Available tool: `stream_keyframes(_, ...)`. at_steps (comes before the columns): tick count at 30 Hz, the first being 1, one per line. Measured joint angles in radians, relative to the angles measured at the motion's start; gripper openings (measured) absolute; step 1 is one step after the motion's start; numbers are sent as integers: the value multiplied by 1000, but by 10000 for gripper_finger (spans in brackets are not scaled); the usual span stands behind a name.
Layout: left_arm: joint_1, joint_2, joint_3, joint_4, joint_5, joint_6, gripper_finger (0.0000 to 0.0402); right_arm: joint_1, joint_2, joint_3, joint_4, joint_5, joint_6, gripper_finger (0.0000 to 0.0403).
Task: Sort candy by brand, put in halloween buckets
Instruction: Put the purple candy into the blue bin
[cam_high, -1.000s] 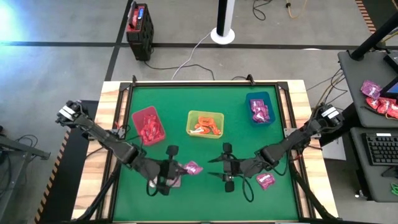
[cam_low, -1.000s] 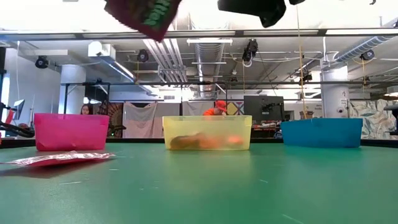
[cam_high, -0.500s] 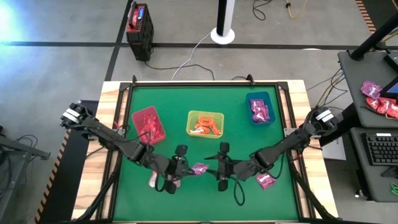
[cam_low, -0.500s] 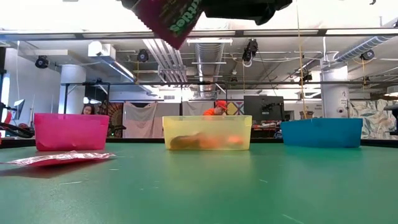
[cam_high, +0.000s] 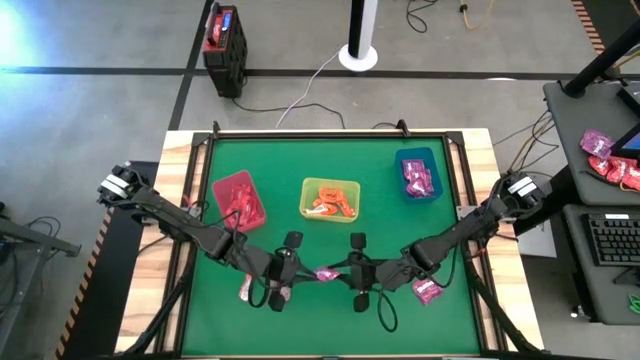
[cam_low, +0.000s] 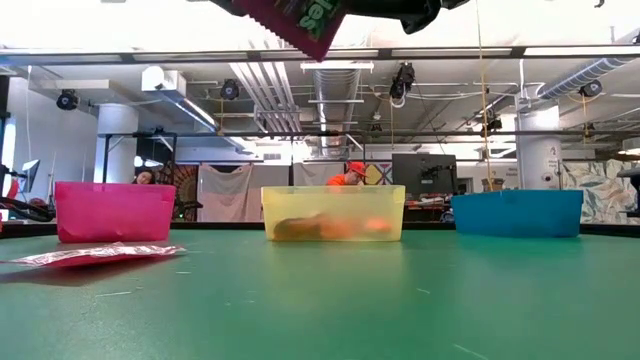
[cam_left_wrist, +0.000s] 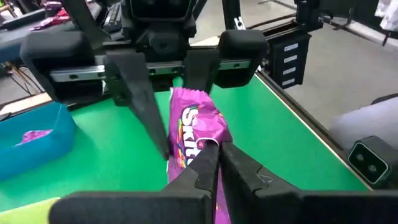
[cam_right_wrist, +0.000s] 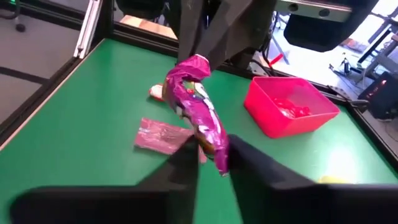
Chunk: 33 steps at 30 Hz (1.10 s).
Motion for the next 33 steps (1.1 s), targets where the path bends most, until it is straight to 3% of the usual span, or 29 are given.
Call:
stream_keyframes(3,-1,0,0,-5,-48,-18,0,0,0,0,-3,3,-12,27)
stream_keyframes(10,2,-3,0,-137,-178,-122,46,-6,-21,0,-89,25,62,13)
stream_keyframes(16,2,-3,-1,-248,-282,-168,118,-41,-89,0,-386,132,314,12)
stream_keyframes(20,2,-3,-1,-285,-304,-172,149,-91,-133,0,-668,270,576,12)
stream_keyframes(25,1,-3,-1,-292,-304,-193,159,-201,-158,-1,-1132,408,1066,12)
stream_keyframes(30,1,-3,-1,-303,-304,-225,157,-305,-157,-1,-1540,414,1575,12)
stream_keyframes(33,1,-3,-1,-306,-304,-233,157,-372,-150,-1,-1690,347,1733,12)
